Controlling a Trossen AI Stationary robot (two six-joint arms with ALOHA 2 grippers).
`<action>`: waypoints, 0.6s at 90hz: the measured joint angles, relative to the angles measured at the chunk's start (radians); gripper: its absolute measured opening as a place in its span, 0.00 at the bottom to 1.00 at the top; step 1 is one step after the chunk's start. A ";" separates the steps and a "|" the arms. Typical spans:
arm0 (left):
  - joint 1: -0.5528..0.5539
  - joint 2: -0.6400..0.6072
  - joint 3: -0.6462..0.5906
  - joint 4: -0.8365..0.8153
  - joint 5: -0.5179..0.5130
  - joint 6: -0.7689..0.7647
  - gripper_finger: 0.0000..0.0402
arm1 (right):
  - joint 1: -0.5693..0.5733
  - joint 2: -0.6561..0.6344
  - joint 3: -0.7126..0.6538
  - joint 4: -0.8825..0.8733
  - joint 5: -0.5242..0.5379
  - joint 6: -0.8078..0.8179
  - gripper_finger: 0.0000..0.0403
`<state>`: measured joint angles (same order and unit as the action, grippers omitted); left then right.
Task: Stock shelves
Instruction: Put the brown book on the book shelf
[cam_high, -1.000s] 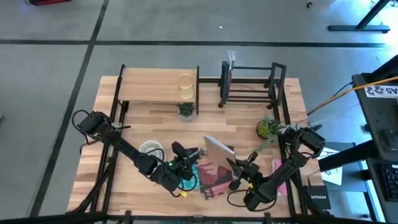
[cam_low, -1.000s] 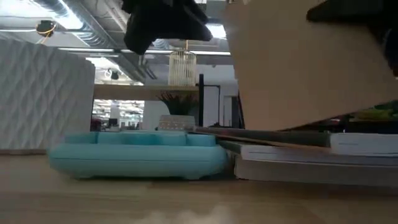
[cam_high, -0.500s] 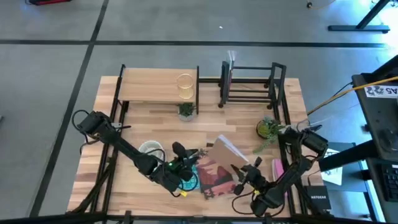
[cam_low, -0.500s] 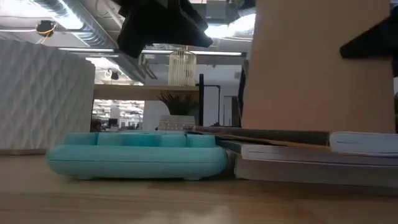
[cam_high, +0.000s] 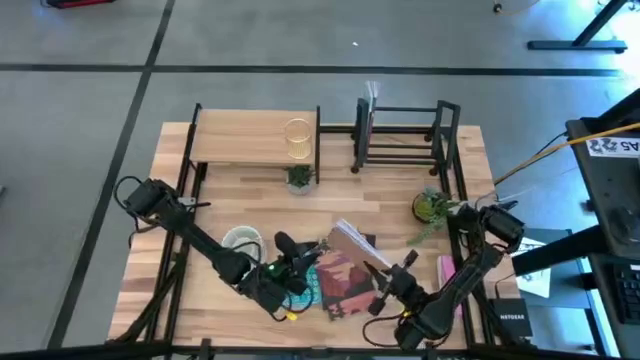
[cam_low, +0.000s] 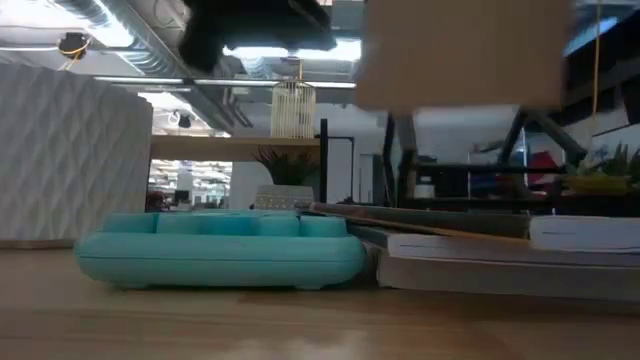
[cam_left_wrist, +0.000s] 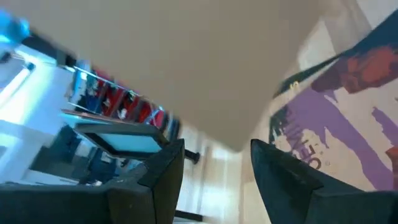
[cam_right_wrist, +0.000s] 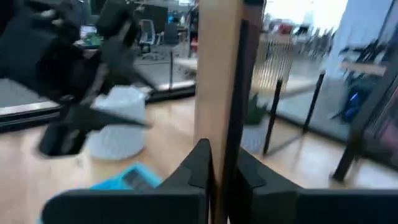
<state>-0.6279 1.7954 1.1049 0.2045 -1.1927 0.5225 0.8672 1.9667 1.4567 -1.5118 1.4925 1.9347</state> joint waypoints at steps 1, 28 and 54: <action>-0.002 -0.003 0.000 -0.001 0.000 0.001 0.42 | -0.009 0.000 0.013 -0.021 0.002 0.000 0.01; -0.014 -0.010 0.000 -0.042 0.001 -0.036 0.42 | -0.351 -0.137 0.124 -0.060 -0.047 -0.372 0.00; -0.013 -0.010 0.000 -0.092 0.007 -0.092 0.42 | -0.594 -0.455 0.118 -0.060 0.019 -0.665 0.00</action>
<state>-0.6407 1.7859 1.1049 0.1123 -1.1859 0.4301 0.2727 1.5119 1.5743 -1.5716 1.5110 1.2698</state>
